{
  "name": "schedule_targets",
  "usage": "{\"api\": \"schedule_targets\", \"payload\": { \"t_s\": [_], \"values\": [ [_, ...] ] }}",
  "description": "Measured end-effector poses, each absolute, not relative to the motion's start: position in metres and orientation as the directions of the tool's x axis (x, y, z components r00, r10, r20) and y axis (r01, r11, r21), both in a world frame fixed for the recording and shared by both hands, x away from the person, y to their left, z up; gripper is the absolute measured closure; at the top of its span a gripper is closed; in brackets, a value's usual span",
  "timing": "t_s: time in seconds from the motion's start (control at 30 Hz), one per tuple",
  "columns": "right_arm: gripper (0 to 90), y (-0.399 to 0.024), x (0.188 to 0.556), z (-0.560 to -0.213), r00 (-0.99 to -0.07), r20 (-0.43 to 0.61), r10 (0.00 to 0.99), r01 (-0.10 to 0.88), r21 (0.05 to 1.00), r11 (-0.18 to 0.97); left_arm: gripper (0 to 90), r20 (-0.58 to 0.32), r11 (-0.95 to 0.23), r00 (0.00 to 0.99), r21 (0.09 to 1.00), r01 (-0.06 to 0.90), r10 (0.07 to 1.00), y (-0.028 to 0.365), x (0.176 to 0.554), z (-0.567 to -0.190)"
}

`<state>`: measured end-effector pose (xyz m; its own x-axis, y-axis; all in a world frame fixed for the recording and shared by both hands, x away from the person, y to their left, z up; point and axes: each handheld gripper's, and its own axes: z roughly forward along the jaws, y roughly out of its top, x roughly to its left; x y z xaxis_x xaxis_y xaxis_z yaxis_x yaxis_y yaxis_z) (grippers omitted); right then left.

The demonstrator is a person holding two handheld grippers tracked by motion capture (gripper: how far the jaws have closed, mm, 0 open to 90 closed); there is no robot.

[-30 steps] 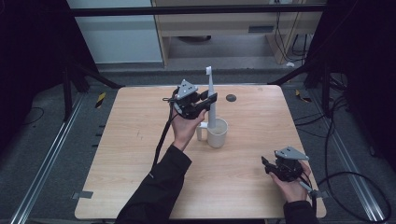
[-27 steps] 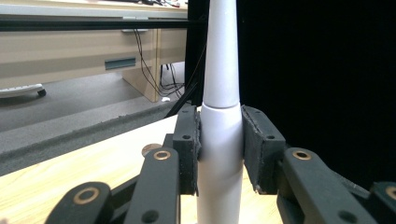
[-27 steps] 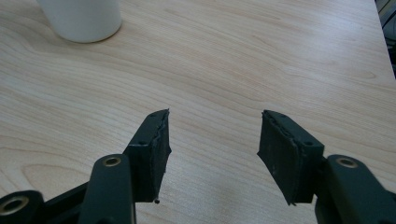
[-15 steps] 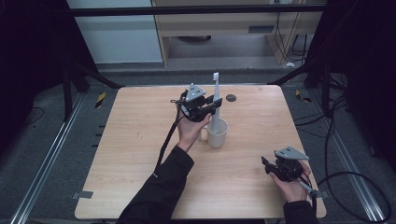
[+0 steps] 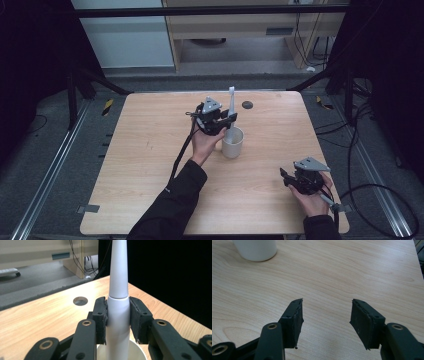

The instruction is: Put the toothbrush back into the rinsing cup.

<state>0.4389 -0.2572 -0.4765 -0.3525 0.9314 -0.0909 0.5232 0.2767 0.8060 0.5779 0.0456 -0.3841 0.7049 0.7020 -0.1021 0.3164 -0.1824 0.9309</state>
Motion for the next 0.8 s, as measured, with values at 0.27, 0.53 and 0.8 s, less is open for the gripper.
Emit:
{"api": "schedule_targets", "payload": {
  "t_s": [0.27,0.53,0.8],
  "values": [
    [43.2,-0.257,0.439,-0.477,-0.353,-0.091,0.931,0.524,0.805,0.278,67.4,-0.101,-0.215,0.704,0.913,0.346,0.703,0.043,0.58,-0.397],
    [43.0,-0.257,0.439,-0.477,-0.354,-0.091,0.931,0.525,0.805,0.278,67.4,-0.102,-0.238,0.7,0.898,0.371,0.707,0.04,0.583,-0.404],
    [43.0,-0.257,0.439,-0.477,-0.353,-0.091,0.931,0.526,0.804,0.278,67.3,-0.102,-0.256,0.698,0.885,0.39,0.709,0.037,0.585,-0.412]
  ]
}}
